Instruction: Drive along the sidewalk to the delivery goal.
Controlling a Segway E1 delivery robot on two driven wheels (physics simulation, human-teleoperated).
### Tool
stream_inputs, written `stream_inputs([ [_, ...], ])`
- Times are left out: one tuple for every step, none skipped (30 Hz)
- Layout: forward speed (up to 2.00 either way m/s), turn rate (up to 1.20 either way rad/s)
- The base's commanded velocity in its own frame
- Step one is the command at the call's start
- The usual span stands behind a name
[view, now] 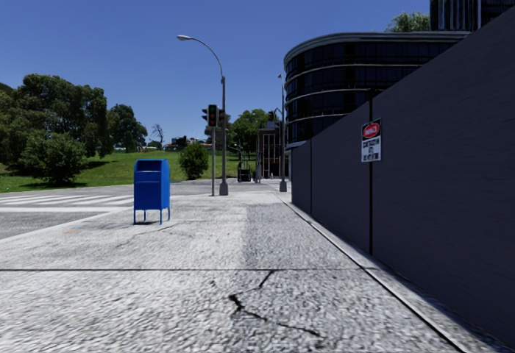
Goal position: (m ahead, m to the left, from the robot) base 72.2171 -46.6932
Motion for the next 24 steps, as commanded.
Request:
stream_inputs([
  [2.0, 0.0],
  [2.0, 0.0],
  [2.0, 0.0],
  [2.0, 0.0],
  [2.0, 0.0],
  [2.0, 0.0],
  [2.0, 0.0],
  [2.0, 0.0],
  [2.0, 0.0],
  [2.0, 0.0],
  [2.0, 0.0],
  [2.0, 0.0],
  [2.0, 0.0],
  [2.0, 0.0],
  [2.0, 0.0],
  [2.0, 0.0],
  [2.0, 0.0],
  [2.0, 0.0],
  [2.0, 0.0],
  [2.0, 0.0],
  [2.0, 0.0],
  [2.0, 0.0],
  [2.0, 0.0],
  [2.0, 0.0],
])
